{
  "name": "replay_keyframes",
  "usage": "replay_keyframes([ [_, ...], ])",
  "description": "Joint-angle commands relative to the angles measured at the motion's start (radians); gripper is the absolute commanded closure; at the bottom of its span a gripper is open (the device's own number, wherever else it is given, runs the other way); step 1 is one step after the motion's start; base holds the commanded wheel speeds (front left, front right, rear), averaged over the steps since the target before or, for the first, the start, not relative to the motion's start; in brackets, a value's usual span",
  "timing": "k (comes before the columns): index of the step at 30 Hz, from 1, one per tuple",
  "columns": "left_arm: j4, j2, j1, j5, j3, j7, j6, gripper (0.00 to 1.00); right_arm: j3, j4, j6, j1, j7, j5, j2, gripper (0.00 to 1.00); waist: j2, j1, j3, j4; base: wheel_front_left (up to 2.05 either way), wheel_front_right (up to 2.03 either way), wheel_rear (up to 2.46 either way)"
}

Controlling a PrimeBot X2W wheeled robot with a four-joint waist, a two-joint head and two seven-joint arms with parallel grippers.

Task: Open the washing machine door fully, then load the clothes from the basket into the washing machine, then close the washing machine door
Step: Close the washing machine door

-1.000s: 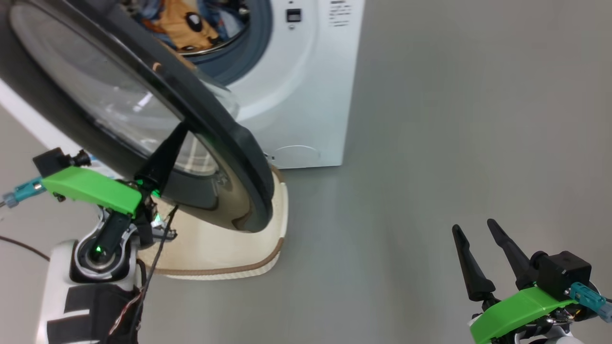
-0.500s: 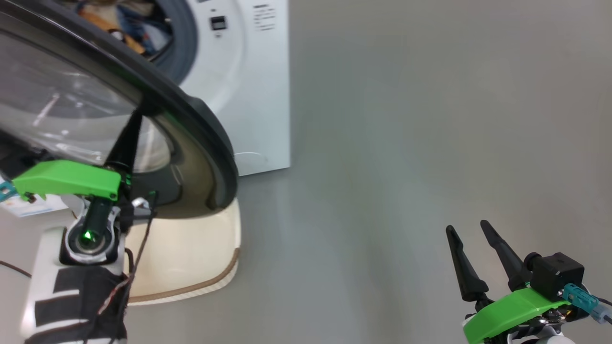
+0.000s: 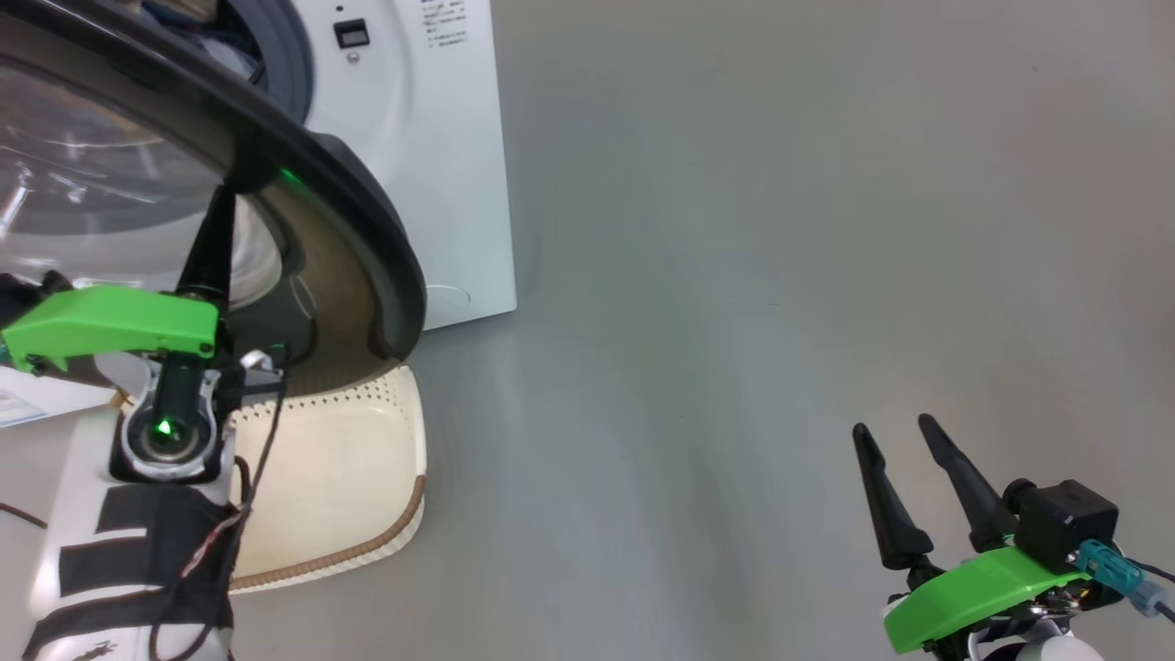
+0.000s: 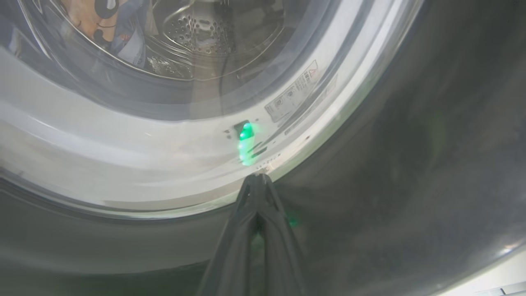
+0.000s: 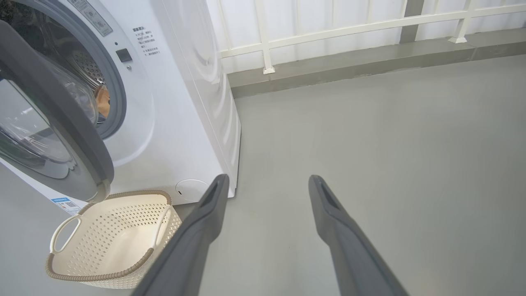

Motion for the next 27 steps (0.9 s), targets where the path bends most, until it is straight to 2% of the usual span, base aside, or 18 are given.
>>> replay_keyframes([
  [1, -0.021, 0.013, -0.025, 0.002, -0.008, 0.004, -0.008, 1.00, 0.013, -0.020, 0.004, -0.035, -0.012, 0.006, -0.008, 0.00, -0.0001, -0.0001, 0.000, 0.008, 0.00, 0.00, 0.00],
  [11, 0.007, 0.045, 0.019, 0.082, -0.081, -0.135, -0.008, 1.00, -0.040, -0.018, 0.004, -0.039, -0.019, -0.010, -0.020, 0.00, -0.0001, -0.0001, -0.020, 0.074, 0.00, 0.00, 0.00],
  [17, -0.025, 0.068, 0.080, 0.183, -0.155, -0.243, -0.008, 1.00, -0.069, -0.031, 0.004, -0.028, -0.010, -0.028, -0.022, 0.00, -0.0001, -0.0001, -0.054, 0.111, 0.00, 0.00, 0.00],
  [21, -0.074, 0.109, 0.158, 0.290, -0.214, -0.328, -0.004, 1.00, -0.085, -0.040, 0.004, -0.012, -0.002, -0.036, -0.028, 0.00, -0.0001, -0.0001, -0.087, 0.134, 0.00, 0.00, 0.00],
  [22, -0.086, 0.120, 0.179, 0.328, -0.232, -0.344, 0.006, 0.96, -0.089, -0.043, 0.004, -0.007, 0.001, -0.038, -0.029, 0.00, -0.0001, -0.0001, -0.094, 0.140, 0.00, 0.00, 0.00],
  [24, -0.115, 0.134, 0.220, 0.391, -0.259, -0.369, 0.038, 0.75, -0.094, -0.050, 0.004, 0.003, 0.007, -0.042, -0.033, 0.00, -0.0001, -0.0001, -0.108, 0.151, 0.00, 0.00, 0.00],
  [25, -0.133, 0.144, 0.242, 0.424, -0.267, -0.379, 0.059, 0.54, -0.094, -0.053, 0.004, 0.005, 0.010, -0.044, -0.035, 0.00, -0.0001, -0.0001, -0.112, 0.153, 0.00, 0.00, 0.00],
  [26, -0.151, 0.149, 0.266, 0.453, -0.273, -0.388, 0.082, 0.42, -0.093, -0.056, 0.004, 0.009, 0.013, -0.046, -0.037, 0.00, -0.0001, -0.0001, -0.120, 0.158, 0.00, 0.00, 0.00],
  [27, -0.170, 0.155, 0.291, 0.481, -0.278, -0.394, 0.105, 0.21, -0.091, -0.058, 0.004, 0.011, 0.016, -0.047, -0.040, 0.00, -0.0001, -0.0001, -0.127, 0.160, 0.00, 0.00, 0.00],
])
